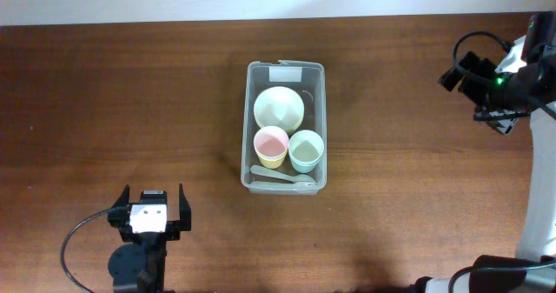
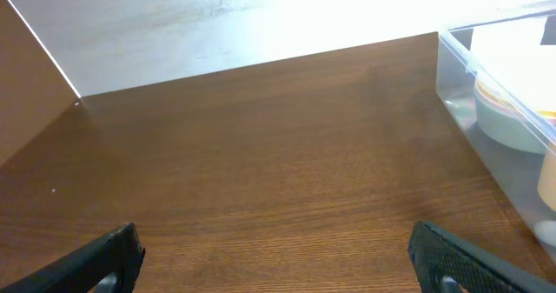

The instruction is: Pack container

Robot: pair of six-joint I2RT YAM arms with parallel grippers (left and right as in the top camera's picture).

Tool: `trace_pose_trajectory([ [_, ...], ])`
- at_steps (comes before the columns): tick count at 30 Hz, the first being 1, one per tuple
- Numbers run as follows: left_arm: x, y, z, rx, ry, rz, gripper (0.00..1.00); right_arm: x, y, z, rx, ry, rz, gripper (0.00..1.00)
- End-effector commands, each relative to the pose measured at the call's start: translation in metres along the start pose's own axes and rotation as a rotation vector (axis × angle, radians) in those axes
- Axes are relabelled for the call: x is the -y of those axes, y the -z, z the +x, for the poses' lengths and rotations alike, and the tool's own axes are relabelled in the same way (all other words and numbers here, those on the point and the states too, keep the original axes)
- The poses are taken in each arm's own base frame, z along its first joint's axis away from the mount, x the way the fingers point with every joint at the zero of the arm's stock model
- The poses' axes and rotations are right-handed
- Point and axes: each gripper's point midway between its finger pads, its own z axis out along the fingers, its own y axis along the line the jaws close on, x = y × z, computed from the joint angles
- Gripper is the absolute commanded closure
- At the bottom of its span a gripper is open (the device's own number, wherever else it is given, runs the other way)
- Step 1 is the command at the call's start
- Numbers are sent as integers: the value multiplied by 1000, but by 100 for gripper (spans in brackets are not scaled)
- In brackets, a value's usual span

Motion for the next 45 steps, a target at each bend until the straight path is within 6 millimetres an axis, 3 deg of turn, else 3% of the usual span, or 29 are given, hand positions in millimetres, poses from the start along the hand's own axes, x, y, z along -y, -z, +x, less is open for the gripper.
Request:
trace_pose_trajectory([
  [1,1,-1,1,7,-11,4,0,0,5,-4,21,-1,1,1],
  [25,1,-1,1,7,-11,4,0,-3,9,-1,29,12,-5,1],
  [28,1,-1,1,7,-11,4,0,-8,24,1,82,40,-2,1],
  [30,1,-1,1,7,-11,4,0,-14,51,-13,243,102,16,1],
  [32,1,-1,1,7,-11,4,0,-26,72,-14,328,234,-5,1],
  [38,1,-1,1,7,-11,4,0,-57,130,6,523,585,-67,1],
  [41,1,-1,1,7,-11,4,0,-57,147,22,591,685,-76,1],
  [45,1,-1,1,7,-11,4,0,-43,146,45,642,728,-79,1],
])
